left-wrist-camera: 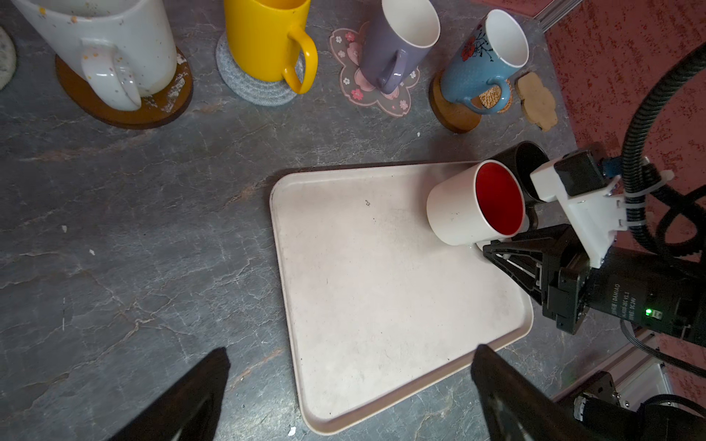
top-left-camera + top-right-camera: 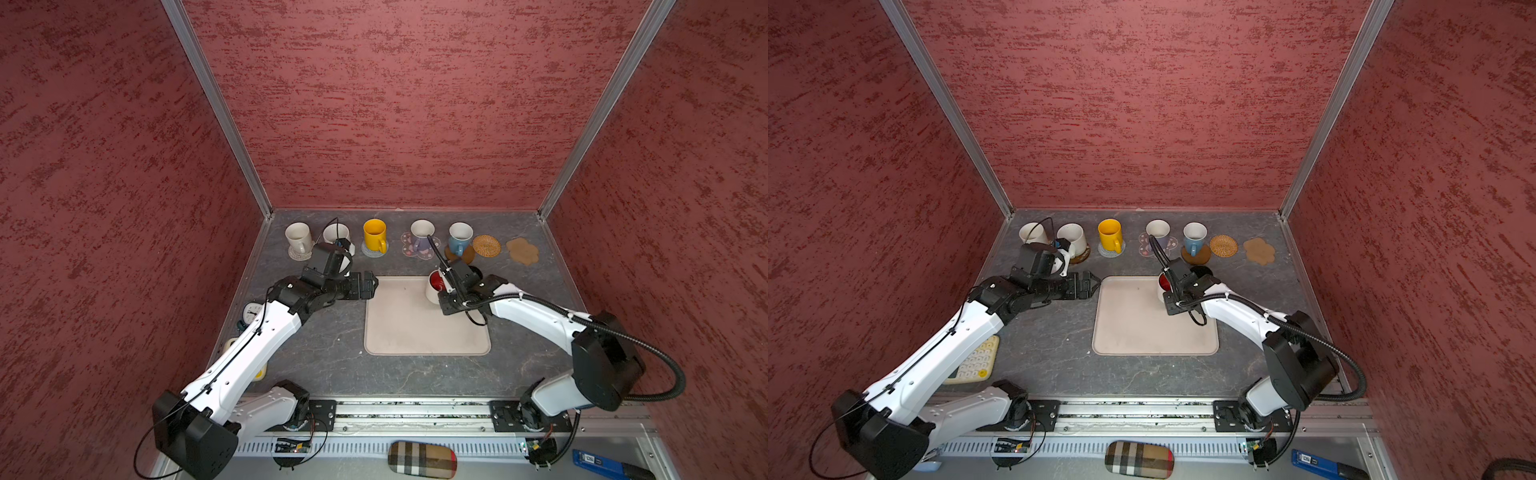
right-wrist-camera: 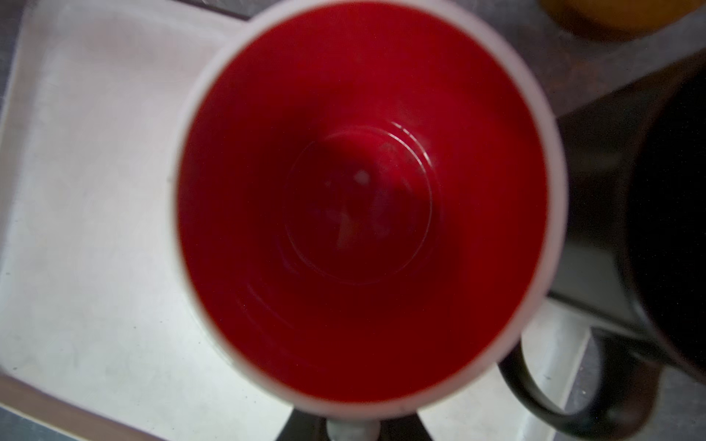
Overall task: Place cups on coasters
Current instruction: Pick up the cup from the tray, then place the cup on the coaster.
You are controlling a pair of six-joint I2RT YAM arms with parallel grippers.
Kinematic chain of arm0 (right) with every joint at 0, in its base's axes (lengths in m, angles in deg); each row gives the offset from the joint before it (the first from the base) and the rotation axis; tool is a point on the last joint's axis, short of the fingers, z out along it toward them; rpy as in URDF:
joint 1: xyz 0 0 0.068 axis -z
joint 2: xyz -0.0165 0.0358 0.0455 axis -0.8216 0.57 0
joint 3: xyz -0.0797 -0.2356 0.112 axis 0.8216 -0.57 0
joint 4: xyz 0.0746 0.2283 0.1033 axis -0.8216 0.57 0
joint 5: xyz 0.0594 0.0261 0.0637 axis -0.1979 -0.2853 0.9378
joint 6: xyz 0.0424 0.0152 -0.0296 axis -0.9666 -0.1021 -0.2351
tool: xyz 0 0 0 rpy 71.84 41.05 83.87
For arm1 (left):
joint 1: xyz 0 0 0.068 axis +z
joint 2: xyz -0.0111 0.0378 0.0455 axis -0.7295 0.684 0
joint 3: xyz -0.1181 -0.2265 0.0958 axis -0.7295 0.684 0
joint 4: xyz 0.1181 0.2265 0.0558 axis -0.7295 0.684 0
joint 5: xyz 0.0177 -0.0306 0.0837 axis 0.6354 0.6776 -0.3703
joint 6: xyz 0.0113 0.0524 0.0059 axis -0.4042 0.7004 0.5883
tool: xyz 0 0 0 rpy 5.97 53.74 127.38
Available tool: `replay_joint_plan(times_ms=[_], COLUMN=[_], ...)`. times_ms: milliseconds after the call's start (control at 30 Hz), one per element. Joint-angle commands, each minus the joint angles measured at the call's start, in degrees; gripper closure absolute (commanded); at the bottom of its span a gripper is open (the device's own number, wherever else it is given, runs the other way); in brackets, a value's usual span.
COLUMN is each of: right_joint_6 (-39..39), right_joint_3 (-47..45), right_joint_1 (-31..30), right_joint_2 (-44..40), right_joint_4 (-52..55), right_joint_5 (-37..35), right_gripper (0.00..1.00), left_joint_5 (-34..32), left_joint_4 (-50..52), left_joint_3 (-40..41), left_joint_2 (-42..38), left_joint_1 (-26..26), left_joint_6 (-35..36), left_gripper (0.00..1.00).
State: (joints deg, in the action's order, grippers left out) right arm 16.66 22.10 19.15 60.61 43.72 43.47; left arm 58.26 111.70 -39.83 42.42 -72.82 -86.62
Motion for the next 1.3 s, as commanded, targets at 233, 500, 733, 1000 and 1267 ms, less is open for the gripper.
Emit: replay_joint_plan(times_ms=[233,500,733,1000,1267], right_joint_6=[2.92,4.40,5.66,6.15,6.46], right_joint_3=[9.68,15.50,18.78,22.81,27.32], right_joint_1=[-1.59,-1.36,0.64,4.88,9.46], right_joint_2=[-5.51,-4.98,-4.16,-2.74,1.78], right_joint_4=[1.52,4.37,4.63,4.74,5.94], right_joint_5=[-3.93,-8.52,-9.61,-7.85,-6.57], right_gripper=[1.00,1.00,1.00,1.00,1.00], left_joint_5=[-0.87,-1.30,-1.68,-0.40,2.71], left_joint_4=[3.47,4.83,4.98,4.14,2.55], left_joint_3=[-5.38,-10.70,-15.42,-20.33,-24.90], left_joint_2=[-1.17,1.10,4.50,9.64,15.18], left_joint_1=[0.39,0.39,0.48,1.41,4.49], left_joint_6=[2.24,3.29,4.41,5.27,5.76], left_gripper=[0.00,0.01,0.01,0.01,0.00])
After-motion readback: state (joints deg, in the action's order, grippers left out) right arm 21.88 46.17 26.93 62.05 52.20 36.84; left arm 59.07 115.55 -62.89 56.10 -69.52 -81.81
